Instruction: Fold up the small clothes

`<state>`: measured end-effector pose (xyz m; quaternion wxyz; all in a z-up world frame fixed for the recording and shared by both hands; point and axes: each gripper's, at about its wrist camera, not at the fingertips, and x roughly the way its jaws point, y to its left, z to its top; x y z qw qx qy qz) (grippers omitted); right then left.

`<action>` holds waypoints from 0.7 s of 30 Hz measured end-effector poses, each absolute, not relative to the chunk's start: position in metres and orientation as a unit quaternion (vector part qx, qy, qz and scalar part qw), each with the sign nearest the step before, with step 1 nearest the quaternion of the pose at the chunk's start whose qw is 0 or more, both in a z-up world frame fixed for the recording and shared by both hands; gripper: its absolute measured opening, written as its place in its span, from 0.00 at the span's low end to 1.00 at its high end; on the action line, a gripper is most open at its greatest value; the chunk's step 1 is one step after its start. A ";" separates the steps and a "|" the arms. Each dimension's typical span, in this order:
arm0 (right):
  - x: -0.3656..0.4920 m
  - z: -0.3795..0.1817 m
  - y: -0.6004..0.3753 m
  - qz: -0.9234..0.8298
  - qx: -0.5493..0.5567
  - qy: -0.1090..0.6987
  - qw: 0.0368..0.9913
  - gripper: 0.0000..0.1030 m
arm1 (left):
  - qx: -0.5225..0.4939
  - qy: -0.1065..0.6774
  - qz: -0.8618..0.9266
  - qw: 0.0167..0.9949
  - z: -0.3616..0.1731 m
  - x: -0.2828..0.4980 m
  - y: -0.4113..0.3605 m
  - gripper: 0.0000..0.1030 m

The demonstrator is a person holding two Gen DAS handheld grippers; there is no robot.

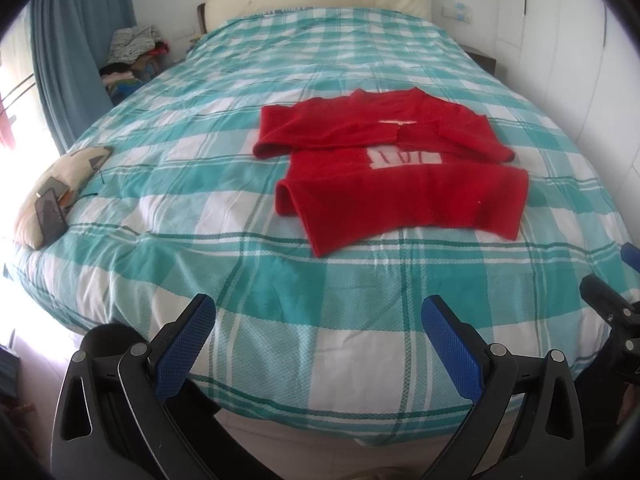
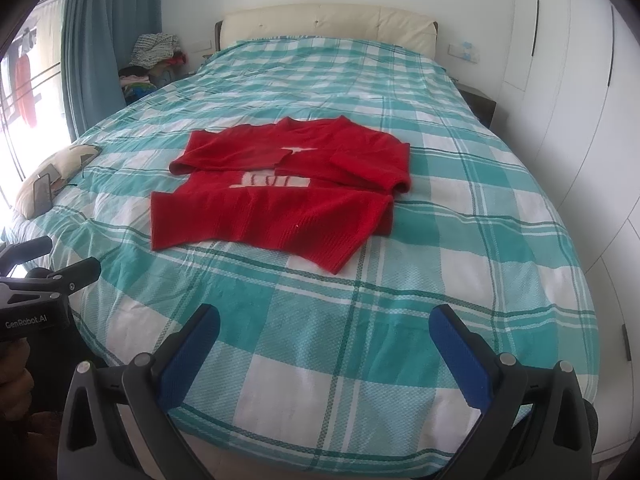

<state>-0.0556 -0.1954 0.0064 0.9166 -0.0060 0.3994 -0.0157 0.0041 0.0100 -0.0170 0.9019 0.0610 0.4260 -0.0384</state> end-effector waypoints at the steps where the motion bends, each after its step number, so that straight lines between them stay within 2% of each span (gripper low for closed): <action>1: -0.056 0.006 -0.195 -0.017 -0.007 0.399 0.917 1.00 | 0.062 0.427 -0.037 0.901 -0.018 0.005 0.010 1.00; 21: -0.054 0.006 -0.205 -0.021 0.015 0.396 0.918 1.00 | 0.067 0.427 -0.030 0.901 -0.020 0.004 0.015 1.00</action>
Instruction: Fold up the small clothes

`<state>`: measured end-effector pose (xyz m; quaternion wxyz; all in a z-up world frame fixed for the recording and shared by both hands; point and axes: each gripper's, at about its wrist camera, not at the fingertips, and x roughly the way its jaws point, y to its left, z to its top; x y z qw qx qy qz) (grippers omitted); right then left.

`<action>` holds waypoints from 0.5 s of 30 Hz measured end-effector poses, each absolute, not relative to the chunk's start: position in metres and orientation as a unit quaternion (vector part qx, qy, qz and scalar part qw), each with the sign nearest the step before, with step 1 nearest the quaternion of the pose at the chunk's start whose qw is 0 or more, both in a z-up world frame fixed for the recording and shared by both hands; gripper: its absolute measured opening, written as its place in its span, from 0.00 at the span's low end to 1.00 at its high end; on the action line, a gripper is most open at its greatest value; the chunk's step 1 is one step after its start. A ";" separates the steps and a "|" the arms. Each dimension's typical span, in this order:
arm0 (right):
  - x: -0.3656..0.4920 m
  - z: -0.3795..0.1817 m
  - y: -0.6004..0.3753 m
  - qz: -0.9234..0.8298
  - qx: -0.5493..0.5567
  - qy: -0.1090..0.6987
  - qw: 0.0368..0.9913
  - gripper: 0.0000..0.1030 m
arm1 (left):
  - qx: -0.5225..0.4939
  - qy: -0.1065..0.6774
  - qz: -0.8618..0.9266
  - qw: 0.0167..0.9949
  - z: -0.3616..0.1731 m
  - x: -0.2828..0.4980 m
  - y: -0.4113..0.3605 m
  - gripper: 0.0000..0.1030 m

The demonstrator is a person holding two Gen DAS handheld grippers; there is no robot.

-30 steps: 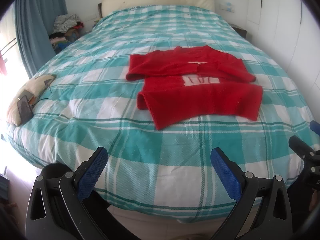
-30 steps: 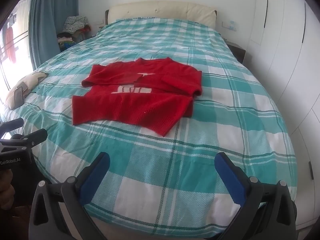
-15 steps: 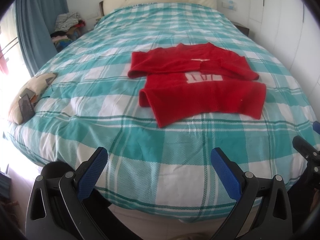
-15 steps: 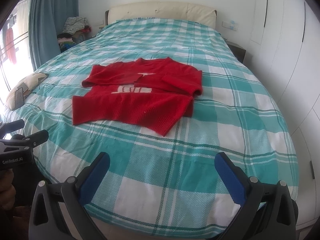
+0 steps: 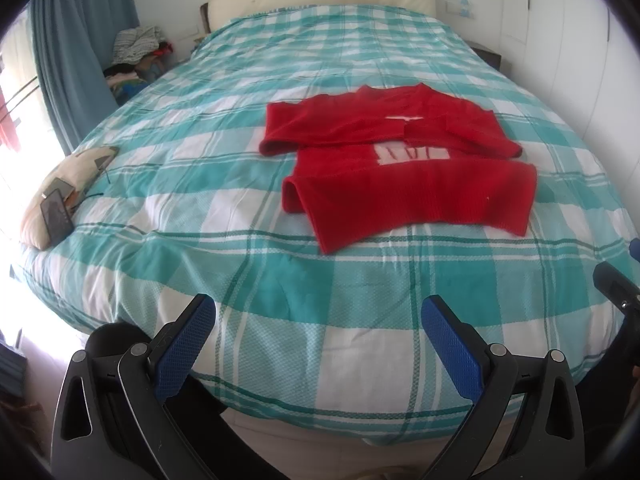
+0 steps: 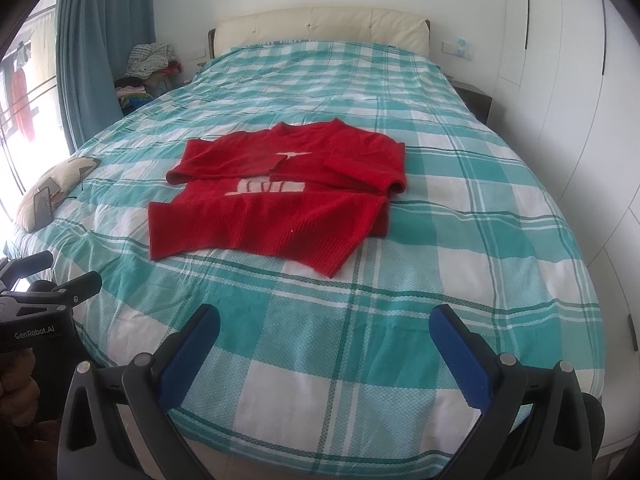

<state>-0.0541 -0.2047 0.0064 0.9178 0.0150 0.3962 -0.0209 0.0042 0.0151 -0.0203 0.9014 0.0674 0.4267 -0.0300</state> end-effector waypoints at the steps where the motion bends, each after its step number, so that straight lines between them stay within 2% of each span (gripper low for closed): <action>1: -0.054 0.006 -0.205 -0.021 0.016 0.396 0.918 1.00 | 0.067 0.427 -0.030 0.901 -0.020 0.004 0.015 1.00; 15: -0.053 0.005 -0.203 -0.019 0.013 0.396 0.918 1.00 | 0.067 0.428 -0.029 0.901 -0.021 0.005 0.016 1.00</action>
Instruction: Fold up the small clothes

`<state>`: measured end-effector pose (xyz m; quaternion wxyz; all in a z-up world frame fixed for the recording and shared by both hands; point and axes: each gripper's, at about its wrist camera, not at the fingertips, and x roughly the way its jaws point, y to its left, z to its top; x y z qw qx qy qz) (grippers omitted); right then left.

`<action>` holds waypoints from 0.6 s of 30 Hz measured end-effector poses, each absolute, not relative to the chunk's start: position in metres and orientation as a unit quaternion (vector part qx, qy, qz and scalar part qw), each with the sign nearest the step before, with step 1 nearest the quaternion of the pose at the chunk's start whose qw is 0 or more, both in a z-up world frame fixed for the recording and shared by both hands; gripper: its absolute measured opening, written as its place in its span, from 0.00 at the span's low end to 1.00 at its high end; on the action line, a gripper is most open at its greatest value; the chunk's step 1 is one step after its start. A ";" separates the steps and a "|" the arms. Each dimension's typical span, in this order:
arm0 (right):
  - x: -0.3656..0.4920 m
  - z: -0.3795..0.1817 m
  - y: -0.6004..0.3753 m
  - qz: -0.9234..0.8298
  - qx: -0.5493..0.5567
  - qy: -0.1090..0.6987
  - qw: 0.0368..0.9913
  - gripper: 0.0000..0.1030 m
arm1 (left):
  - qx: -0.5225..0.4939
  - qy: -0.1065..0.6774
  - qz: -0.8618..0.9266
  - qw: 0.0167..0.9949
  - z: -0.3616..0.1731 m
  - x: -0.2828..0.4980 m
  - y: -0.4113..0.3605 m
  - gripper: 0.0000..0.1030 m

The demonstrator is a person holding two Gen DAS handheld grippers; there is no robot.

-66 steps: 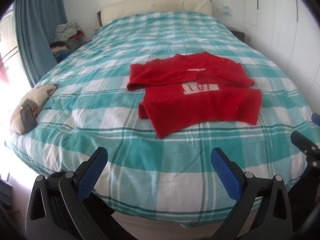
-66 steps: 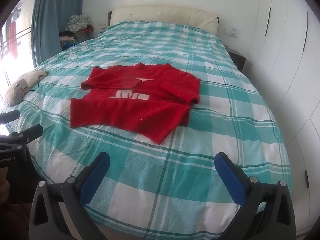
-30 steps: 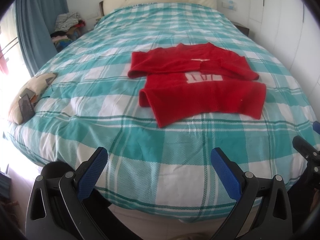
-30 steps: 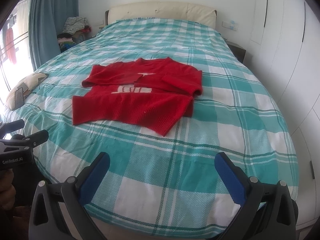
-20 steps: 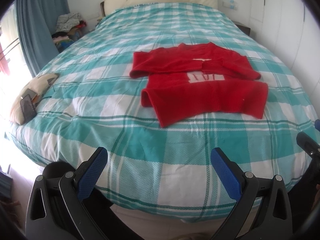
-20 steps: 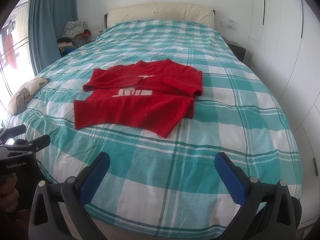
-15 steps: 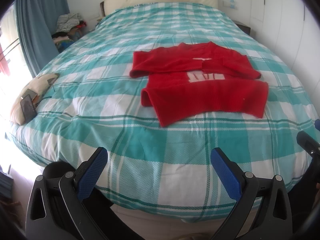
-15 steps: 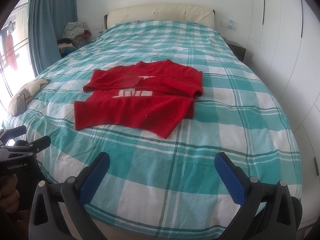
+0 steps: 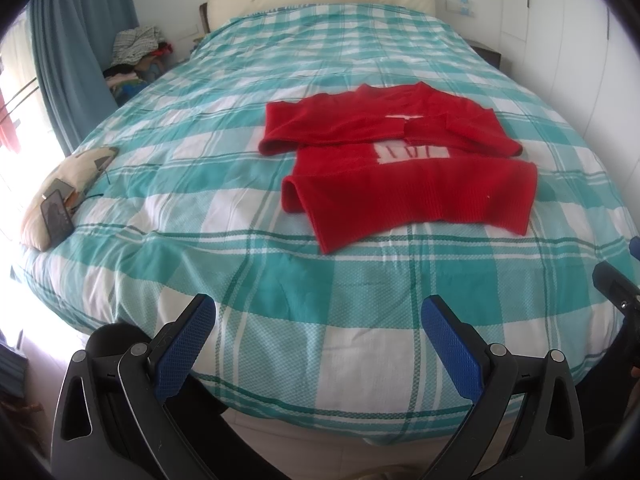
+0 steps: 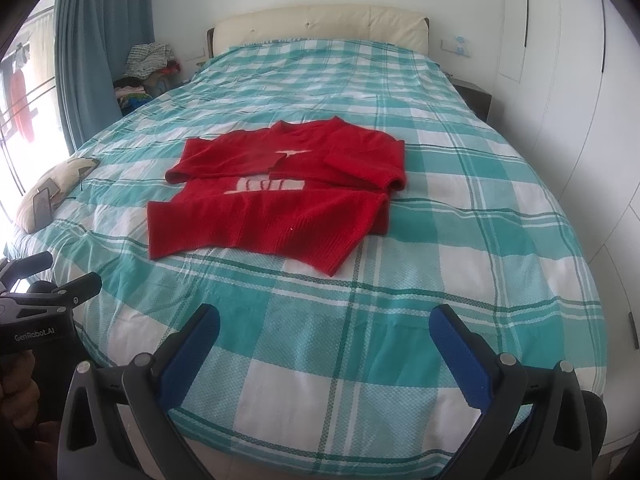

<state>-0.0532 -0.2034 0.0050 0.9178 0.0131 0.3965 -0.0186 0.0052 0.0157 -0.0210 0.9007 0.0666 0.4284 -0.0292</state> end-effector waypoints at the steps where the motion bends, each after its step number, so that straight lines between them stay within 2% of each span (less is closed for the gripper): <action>1: -0.053 0.005 -0.203 -0.018 0.011 0.397 0.918 1.00 | 0.067 0.428 -0.029 0.901 -0.021 0.005 0.015 1.00; 18: -0.044 -0.016 -0.207 -0.043 -0.013 0.440 0.897 1.00 | 0.074 0.457 -0.041 0.886 -0.043 0.019 0.002 1.00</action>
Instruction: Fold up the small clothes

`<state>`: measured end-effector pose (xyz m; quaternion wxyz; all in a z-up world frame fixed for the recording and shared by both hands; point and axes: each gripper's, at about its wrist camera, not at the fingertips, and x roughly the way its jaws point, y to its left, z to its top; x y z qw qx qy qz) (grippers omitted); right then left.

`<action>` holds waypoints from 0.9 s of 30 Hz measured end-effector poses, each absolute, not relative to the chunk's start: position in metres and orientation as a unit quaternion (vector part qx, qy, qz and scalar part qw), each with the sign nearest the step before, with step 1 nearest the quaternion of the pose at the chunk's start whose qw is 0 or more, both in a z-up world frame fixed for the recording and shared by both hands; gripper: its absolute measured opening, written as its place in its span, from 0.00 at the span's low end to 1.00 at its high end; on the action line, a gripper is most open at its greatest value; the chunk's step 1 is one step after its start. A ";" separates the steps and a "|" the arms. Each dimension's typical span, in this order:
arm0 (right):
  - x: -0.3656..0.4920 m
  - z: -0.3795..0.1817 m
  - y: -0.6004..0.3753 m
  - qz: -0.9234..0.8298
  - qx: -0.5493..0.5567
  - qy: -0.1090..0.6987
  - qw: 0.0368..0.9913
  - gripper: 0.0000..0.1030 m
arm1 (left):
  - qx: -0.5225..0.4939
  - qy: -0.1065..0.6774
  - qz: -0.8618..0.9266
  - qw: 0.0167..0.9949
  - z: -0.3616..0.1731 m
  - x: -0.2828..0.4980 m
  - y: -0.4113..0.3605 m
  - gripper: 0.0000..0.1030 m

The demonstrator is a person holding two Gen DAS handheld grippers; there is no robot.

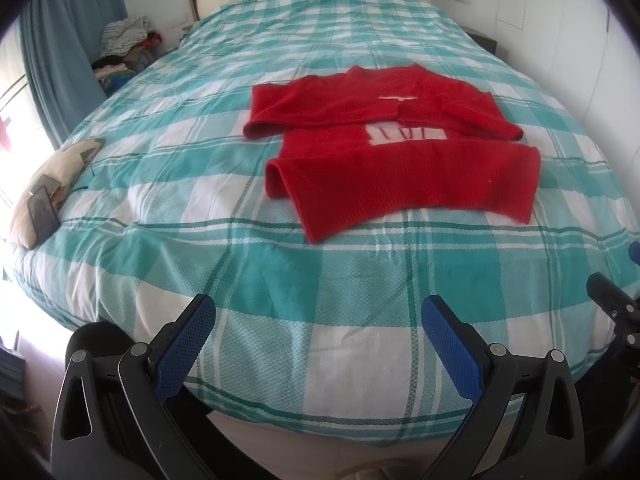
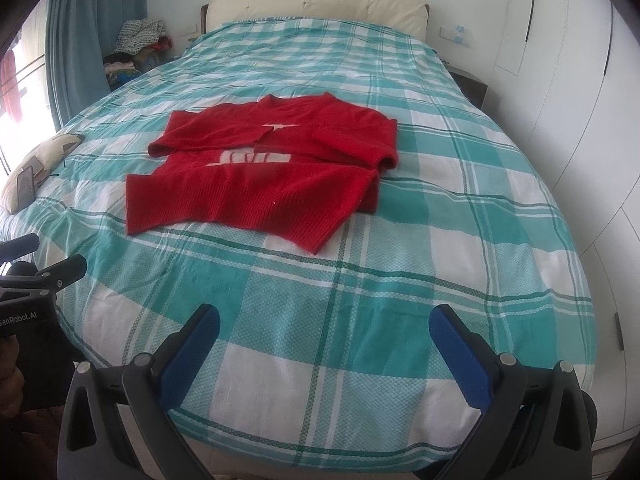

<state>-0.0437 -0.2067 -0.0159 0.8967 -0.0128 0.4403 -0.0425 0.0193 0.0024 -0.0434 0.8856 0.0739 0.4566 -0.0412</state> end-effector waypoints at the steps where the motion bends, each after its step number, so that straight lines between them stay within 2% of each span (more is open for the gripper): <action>1: -0.043 -0.018 -0.207 -0.044 -0.015 0.443 0.895 1.00 | 0.075 0.461 -0.042 0.883 -0.048 0.022 0.001 1.00; 11: -0.027 -0.066 -0.211 -0.076 -0.045 0.479 0.874 1.00 | 0.071 0.524 -0.036 0.848 -0.120 0.051 -0.007 1.00; 19: -0.017 -0.103 -0.211 -0.072 -0.046 0.507 0.858 1.00 | 0.076 0.514 -0.030 0.854 -0.123 0.047 -0.011 1.00; 27: -0.015 -0.109 -0.214 -0.070 -0.033 0.512 0.855 1.00 | 0.067 0.512 -0.028 0.856 -0.127 0.049 -0.011 1.00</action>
